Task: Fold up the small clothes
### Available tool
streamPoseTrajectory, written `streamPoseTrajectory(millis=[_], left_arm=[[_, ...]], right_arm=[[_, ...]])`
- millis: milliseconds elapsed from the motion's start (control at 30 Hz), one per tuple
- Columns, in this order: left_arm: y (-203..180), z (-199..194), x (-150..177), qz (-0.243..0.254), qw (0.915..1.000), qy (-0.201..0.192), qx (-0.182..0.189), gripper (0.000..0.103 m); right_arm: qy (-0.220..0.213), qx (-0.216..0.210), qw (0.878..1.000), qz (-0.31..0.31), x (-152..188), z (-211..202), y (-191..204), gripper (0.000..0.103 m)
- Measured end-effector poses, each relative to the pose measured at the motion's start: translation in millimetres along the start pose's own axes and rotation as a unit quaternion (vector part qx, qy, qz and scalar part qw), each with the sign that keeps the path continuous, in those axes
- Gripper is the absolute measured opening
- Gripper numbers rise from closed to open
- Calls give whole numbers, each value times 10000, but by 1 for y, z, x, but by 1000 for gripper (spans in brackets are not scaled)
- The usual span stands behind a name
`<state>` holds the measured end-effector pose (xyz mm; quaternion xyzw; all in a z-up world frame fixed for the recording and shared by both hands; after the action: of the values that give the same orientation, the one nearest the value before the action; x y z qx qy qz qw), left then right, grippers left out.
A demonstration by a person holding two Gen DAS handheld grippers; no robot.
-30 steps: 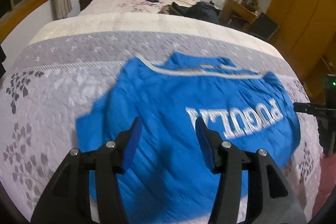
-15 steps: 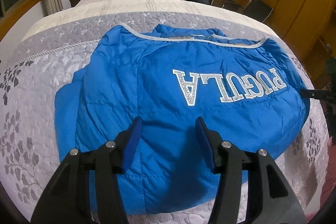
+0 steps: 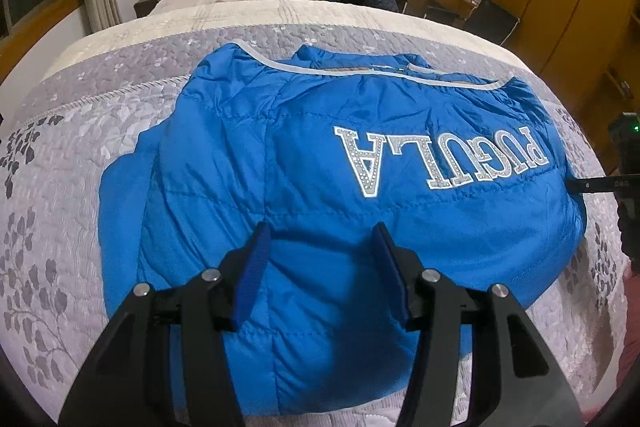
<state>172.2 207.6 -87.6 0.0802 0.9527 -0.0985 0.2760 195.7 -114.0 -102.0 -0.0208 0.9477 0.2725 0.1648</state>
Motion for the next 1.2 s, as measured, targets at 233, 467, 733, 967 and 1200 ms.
streamPoseTrajectory(millis=[233,467,733,967,1200], left_arm=[[-11,-10,0,-11,9999,-97,-94,53],[-34,-24,-9,125,9994,-313,-51,55],[-52,-24,-17,227,9988,-444,-11,56],[-56,-17,-20,243,9987,-439,-55,60],[-47,-2,-17,144,9995,-252,-105,60]], right_arm=[[-278,449,9980,-346,-23,-20,14,49],[-327,580,9967,-456,-57,-4,22,58],[-227,637,9973,-285,-74,15,13,31],[-252,294,9992,67,-77,11,1,13],[-177,192,9994,233,-75,21,-7,13]])
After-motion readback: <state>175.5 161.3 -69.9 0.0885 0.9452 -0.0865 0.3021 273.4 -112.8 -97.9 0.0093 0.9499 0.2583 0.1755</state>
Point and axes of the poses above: each gripper's, at about its wrist camera, not at the fingertips, and z roughly the way its jaws point, y to its left, x to its underside, the point moved 9 cm from there along z, roughly the way its jaws point, and after that the axes turned 2 degrees about -z, right-handed, at the moved point
